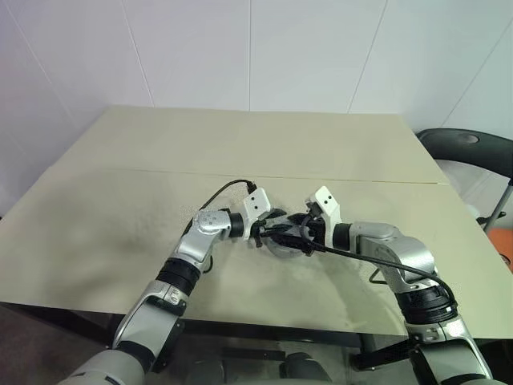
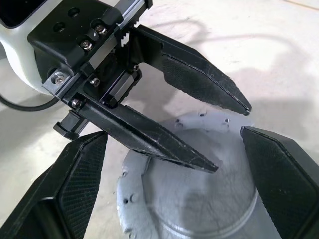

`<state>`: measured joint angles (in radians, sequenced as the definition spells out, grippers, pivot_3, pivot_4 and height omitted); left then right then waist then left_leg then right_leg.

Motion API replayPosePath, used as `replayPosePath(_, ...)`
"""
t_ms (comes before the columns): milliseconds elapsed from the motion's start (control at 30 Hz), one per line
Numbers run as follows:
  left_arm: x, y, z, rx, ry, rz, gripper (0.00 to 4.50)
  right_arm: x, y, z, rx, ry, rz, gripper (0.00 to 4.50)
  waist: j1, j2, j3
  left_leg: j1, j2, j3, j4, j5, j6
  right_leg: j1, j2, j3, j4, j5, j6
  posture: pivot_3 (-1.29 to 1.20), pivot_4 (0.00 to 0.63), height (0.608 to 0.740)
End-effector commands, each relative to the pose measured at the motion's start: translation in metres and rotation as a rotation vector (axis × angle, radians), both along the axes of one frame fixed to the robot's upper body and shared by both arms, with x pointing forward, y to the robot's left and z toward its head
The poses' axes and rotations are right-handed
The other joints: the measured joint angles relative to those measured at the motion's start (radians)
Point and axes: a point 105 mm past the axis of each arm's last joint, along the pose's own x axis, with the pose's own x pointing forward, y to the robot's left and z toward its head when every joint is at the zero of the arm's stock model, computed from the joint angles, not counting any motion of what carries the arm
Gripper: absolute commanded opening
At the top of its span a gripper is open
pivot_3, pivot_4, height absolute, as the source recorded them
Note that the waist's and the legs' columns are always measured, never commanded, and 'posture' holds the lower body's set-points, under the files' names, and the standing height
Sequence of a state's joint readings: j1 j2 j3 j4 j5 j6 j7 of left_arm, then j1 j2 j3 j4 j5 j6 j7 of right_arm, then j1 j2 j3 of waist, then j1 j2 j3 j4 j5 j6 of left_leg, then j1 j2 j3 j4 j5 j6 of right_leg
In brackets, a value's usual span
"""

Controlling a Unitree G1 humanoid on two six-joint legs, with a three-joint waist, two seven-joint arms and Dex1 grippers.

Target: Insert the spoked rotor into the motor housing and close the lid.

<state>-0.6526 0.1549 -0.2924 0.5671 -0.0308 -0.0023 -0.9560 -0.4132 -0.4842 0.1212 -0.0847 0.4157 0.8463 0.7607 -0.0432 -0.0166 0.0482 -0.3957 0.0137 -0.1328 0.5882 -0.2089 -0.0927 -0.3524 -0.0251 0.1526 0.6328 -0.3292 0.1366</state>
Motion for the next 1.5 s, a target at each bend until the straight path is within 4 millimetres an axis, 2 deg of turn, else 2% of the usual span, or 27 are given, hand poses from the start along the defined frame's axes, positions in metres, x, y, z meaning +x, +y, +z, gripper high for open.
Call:
replayPosePath(33,-0.009,0.022,-0.037,0.139,0.105,-0.006,1.94,0.022,-0.043,0.052,0.055,-0.172,-0.167,4.45,0.000,0.000,0.000,0.000,0.000,0.000,0.000,0.000,0.000,0.000,0.000,0.000,0.000,0.000,0.000,0.00,0.000,0.740)
replayPosePath(333,-0.008,0.026,-0.035,0.174,0.083,-0.016,1.94,0.022,-0.082,0.048,0.061,-0.110,-0.288,4.45,-0.001,0.000,-0.001,0.005,0.000,0.000,0.003,0.000,0.000,0.002,0.000,0.000,0.001,-0.005,0.000,0.00,0.000,0.740)
replayPosePath(433,-0.008,0.025,-0.034,0.170,0.078,-0.020,1.94,0.022,-0.089,0.046,0.086,-0.051,-0.322,4.45,-0.001,0.001,-0.001,0.004,-0.001,0.001,0.004,0.000,0.000,0.005,0.000,0.001,0.001,-0.003,0.000,0.00,0.000,0.740)
replayPosePath(600,-0.007,0.023,-0.031,0.166,0.064,-0.026,1.94,0.008,-0.090,0.021,0.063,0.184,-0.349,4.45,0.000,0.001,-0.001,0.004,-0.001,0.000,0.003,0.000,0.000,0.005,0.000,0.001,0.001,0.000,-0.001,0.00,0.000,0.740)
replayPosePath(733,-0.006,0.022,-0.028,0.156,0.044,-0.030,1.94,-0.012,-0.076,0.012,0.096,0.355,-0.304,4.45,0.000,0.001,-0.001,0.004,-0.001,0.000,0.003,0.000,0.000,0.005,0.000,0.001,0.001,0.000,-0.001,0.00,0.000,0.740)
replayPosePath(867,-0.005,0.021,-0.025,0.146,0.032,-0.031,1.94,-0.022,-0.061,0.004,0.133,0.467,-0.284,4.45,0.000,0.001,-0.001,0.004,-0.001,0.000,0.003,0.000,0.000,0.005,0.000,0.001,0.001,0.000,-0.001,0.00,0.000,0.740)
replayPosePath(1067,-0.002,0.021,-0.019,0.136,0.001,-0.024,1.94,-0.014,-0.037,-0.001,0.194,0.530,-0.336,4.45,-0.001,0.001,-0.001,0.004,-0.001,0.000,0.004,0.000,0.000,0.004,0.000,0.001,0.002,0.000,0.000,0.00,0.000,0.740)
replayPosePath(1200,0.001,0.021,-0.014,0.132,-0.015,-0.019,1.94,-0.010,-0.005,0.010,0.263,0.521,-0.251,4.45,-0.001,0.001,-0.001,0.004,-0.001,0.000,0.004,0.000,0.000,0.003,0.000,0.001,0.003,0.000,0.000,0.00,0.000,0.740)
replayPosePath(1300,0.003,0.021,-0.012,0.135,-0.025,-0.017,1.94,-0.005,0.021,0.025,0.371,0.535,-0.170,4.45,-0.023,0.001,-0.001,0.004,0.000,0.001,0.004,0.000,0.000,0.000,0.000,0.001,0.008,0.000,0.000,0.00,0.000,0.740)
replayPosePath(1433,0.006,0.021,-0.010,0.135,-0.037,-0.010,1.94,-0.007,0.034,0.007,0.291,0.583,-0.183,4.45,-0.042,0.002,-0.001,0.005,0.004,0.001,0.004,0.000,0.001,-0.003,0.006,0.002,0.017,0.000,0.000,0.00,0.000,0.740)
replayPosePath(1500,0.007,0.022,-0.008,0.134,-0.042,-0.008,1.94,-0.009,0.025,-0.012,0.162,0.563,-0.229,4.45,-0.054,0.002,-0.001,0.005,0.007,0.000,0.003,0.000,0.001,-0.004,0.009,0.002,0.017,0.000,-0.001,0.00,0.000,0.740)
